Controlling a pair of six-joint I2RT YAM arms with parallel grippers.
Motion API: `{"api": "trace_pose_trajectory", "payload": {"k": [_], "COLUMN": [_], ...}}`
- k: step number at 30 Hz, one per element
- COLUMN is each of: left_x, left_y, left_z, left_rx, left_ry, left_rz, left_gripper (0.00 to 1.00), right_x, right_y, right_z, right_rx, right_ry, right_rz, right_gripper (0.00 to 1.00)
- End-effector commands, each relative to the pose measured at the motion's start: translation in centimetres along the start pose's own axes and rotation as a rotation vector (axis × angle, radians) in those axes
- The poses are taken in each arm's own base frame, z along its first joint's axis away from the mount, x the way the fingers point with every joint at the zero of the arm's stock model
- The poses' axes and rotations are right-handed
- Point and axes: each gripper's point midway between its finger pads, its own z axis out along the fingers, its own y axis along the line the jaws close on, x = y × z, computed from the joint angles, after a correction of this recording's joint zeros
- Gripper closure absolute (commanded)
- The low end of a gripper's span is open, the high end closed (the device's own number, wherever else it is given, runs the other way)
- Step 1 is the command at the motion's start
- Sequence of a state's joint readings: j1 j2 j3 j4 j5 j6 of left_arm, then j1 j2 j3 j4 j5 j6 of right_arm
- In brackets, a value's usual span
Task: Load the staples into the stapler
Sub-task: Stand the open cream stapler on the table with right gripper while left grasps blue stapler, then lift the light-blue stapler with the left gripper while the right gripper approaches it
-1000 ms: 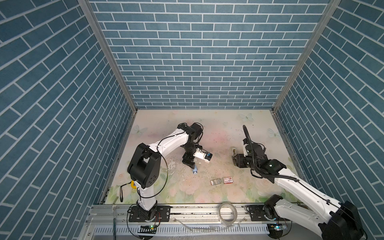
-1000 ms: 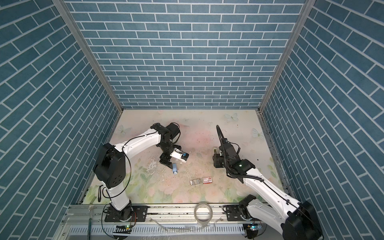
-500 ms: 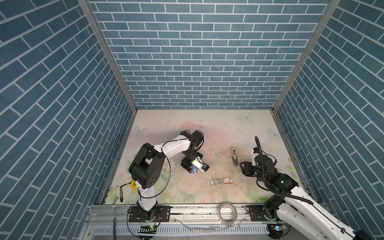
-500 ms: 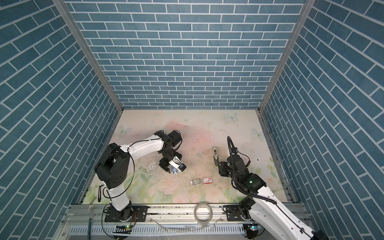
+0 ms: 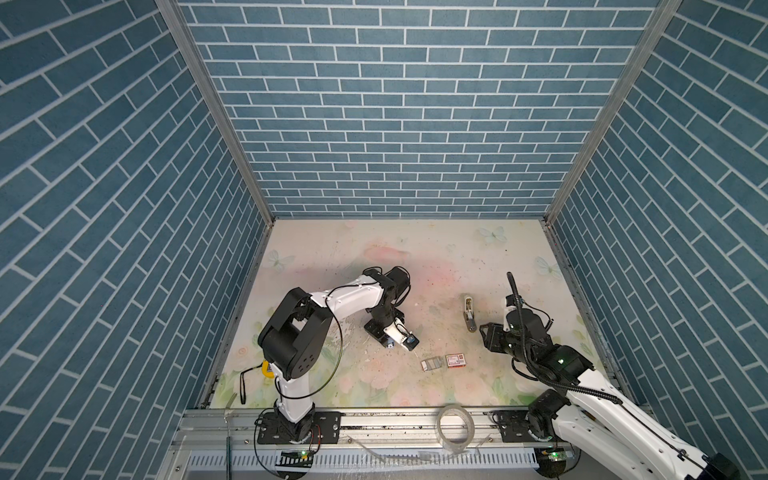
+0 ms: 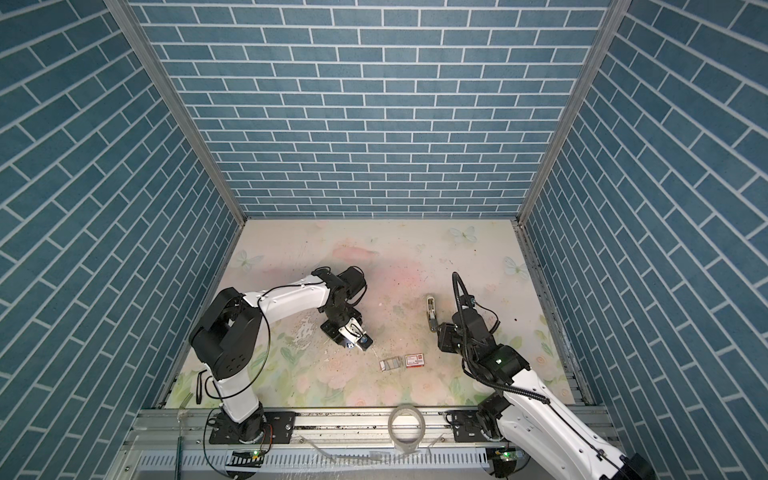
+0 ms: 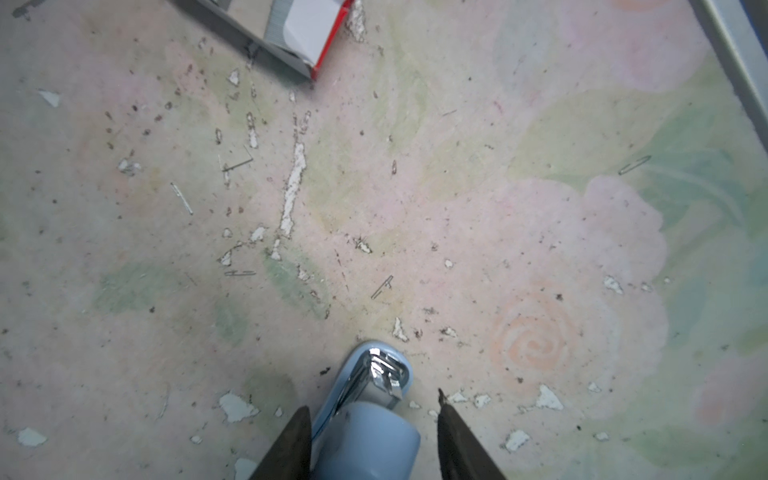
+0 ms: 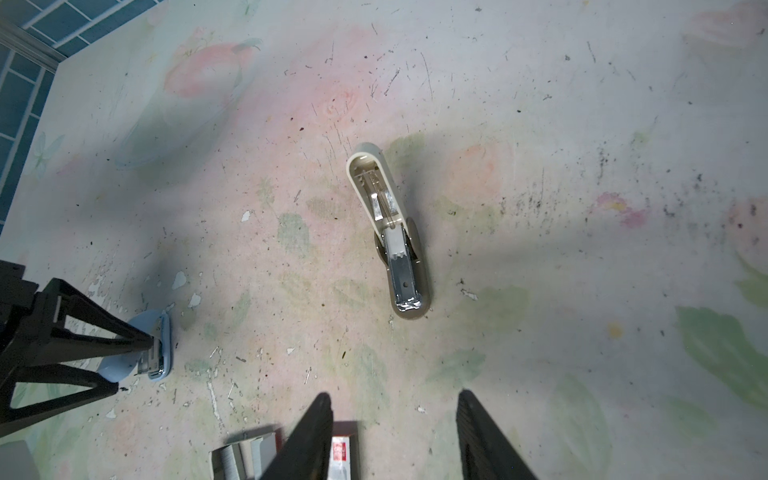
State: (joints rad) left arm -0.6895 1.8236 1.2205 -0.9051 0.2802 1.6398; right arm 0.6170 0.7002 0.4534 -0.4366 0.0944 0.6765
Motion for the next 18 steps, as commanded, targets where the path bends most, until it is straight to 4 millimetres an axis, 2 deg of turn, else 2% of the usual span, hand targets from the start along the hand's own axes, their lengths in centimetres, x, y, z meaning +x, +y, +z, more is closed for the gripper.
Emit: {"api": "trace_pose_trajectory", "payload": {"k": [1, 9, 18], "left_x": [-0.16, 0.10, 0.10], "left_y": [-0.39, 0.00, -0.13], "left_z": [-0.33, -0.06, -0.03], "left_rx": [-0.007, -0.028, -0.032], "left_ry": [0.008, 0.019, 0.023], "left_rz": [0.012, 0.000, -0.021], "left_gripper": [0.53, 0.68, 0.80], "right_x": [-0.74, -0.67, -0.59], "right_y": [0.17, -0.05, -0.11], "right_z": [-0.17, -0.17, -0.10], "right_rx": [0.004, 0.009, 0.007], "right_ry": [-0.027, -0.032, -0.035], "right_rz": [0.018, 0.017, 0.019], "right_gripper": [0.51, 0.52, 0.52]}}
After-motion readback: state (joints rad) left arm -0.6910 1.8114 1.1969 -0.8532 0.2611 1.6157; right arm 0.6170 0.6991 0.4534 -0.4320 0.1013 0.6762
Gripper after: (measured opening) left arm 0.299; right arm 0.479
